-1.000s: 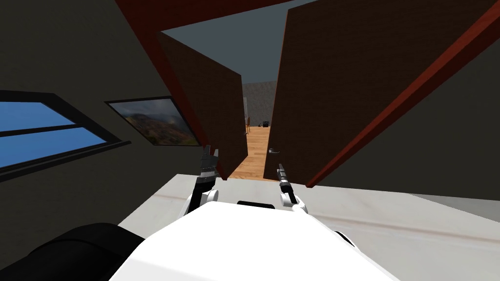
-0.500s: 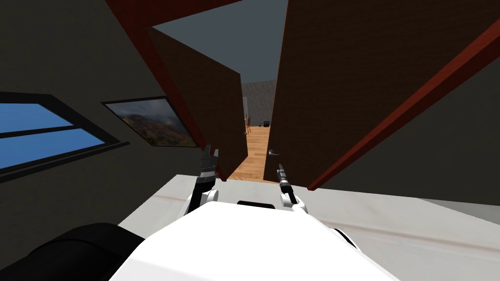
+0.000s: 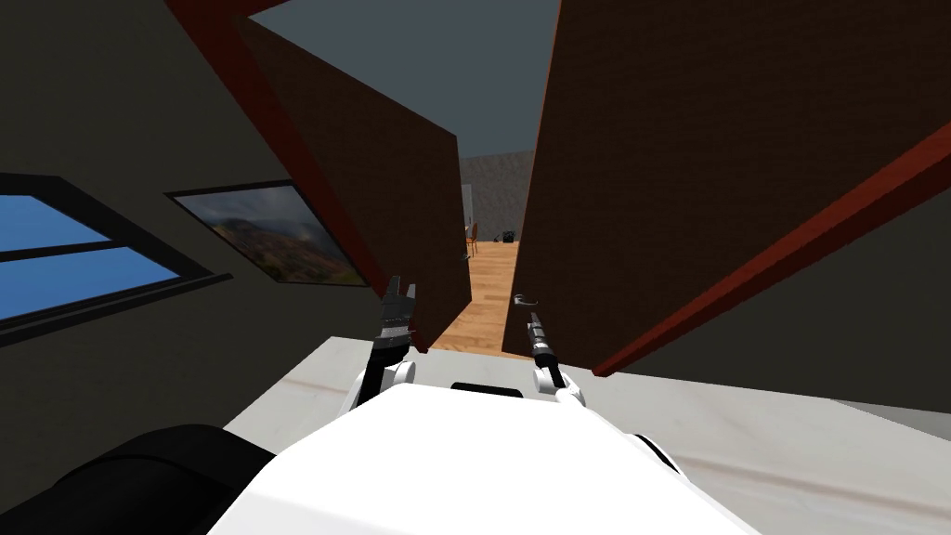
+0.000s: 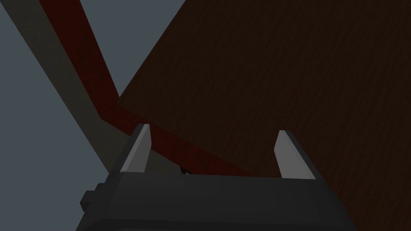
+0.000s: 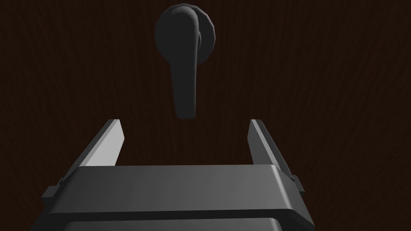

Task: Push the door open

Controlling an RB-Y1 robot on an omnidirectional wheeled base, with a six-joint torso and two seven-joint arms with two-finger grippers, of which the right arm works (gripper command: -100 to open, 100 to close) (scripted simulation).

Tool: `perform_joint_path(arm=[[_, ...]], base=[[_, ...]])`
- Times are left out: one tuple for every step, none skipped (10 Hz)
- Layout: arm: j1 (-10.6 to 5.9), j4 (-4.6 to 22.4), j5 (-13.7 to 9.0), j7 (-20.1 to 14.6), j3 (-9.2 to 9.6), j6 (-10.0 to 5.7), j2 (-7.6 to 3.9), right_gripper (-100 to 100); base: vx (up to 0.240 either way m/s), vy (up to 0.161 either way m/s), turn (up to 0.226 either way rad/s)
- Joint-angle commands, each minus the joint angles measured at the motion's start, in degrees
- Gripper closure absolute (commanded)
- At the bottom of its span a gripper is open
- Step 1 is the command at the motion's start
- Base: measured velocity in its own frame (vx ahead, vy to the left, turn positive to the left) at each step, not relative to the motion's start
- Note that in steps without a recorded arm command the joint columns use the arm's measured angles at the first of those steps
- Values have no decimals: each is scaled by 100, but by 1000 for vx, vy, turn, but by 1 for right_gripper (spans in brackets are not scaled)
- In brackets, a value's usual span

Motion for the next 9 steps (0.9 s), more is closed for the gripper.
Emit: perform_joint_path(arm=[[1,-3,-9,9,-20,10,2,-100],[-5,7,-15,15,-33,11,3,-100],[-10,15,-21,19,-45,12,4,-100],[-16,27,-28,26,-60,13,5,-100],[-20,33,-32,29,-68,14,6,-100],[-26,44,-29,24,-62,5,4,-100],[-26,44,-29,24,-62,5,4,100],[-26,44,-29,24,-62,5,4,100],[-26,44,-29,24,-62,5,4,100]], base=[[228,23,27],[227,2,23],[199,-19,32],[208,-11,31],[192,-28,18],[79,-17,7],[-9,3,-4],[-27,5,-2],[-26,4,1]])
